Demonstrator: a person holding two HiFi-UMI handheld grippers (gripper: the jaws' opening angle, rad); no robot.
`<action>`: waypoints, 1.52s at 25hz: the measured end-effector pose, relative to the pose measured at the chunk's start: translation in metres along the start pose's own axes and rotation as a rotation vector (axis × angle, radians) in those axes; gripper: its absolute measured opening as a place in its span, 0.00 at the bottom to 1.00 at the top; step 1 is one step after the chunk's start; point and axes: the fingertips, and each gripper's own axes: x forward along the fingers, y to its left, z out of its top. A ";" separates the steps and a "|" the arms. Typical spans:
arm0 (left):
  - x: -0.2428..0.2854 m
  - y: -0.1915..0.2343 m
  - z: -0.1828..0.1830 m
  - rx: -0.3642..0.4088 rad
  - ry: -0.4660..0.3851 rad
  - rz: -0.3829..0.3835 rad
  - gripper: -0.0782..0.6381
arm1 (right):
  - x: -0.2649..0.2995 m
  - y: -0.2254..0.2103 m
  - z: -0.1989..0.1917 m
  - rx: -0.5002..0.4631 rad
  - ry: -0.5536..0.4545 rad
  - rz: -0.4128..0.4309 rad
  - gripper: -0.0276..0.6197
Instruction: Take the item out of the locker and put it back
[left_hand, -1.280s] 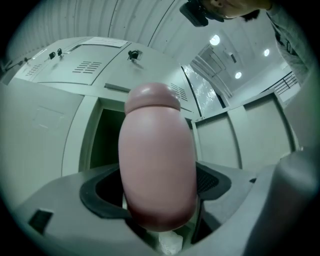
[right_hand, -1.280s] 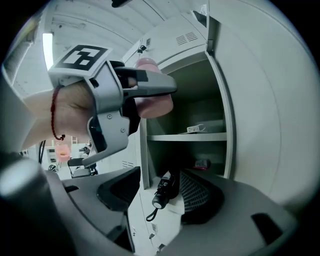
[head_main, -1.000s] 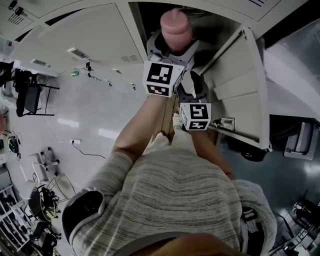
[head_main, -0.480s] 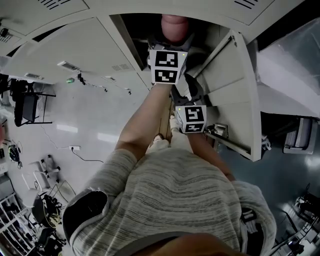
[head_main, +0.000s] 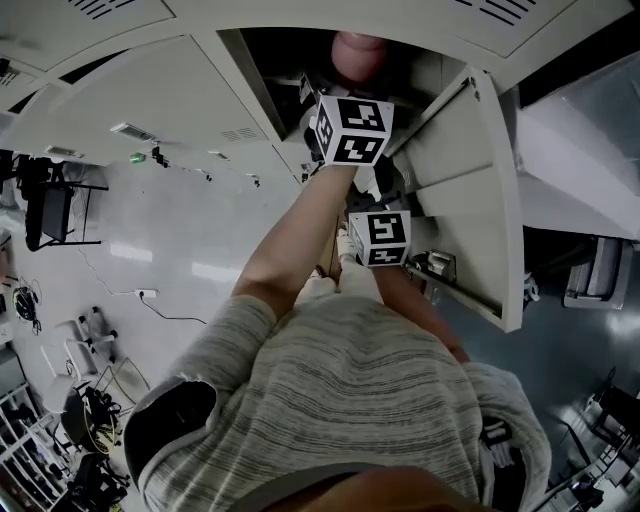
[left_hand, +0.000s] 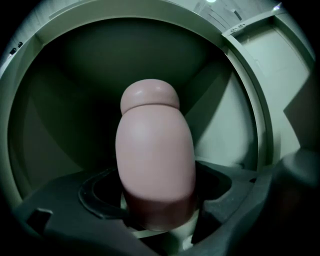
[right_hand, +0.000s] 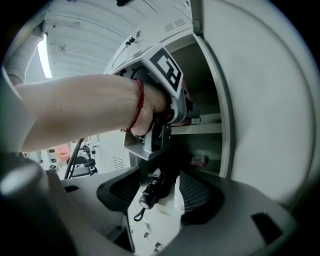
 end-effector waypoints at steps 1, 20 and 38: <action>0.000 0.000 0.000 0.000 0.000 0.006 0.68 | 0.000 0.000 0.000 -0.001 0.001 -0.001 0.44; -0.041 -0.001 0.001 -0.055 -0.114 -0.043 0.73 | -0.001 0.006 -0.008 -0.014 0.018 0.010 0.44; -0.024 0.012 -0.001 -0.095 -0.050 -0.017 0.50 | -0.004 0.005 -0.012 -0.006 0.028 -0.006 0.44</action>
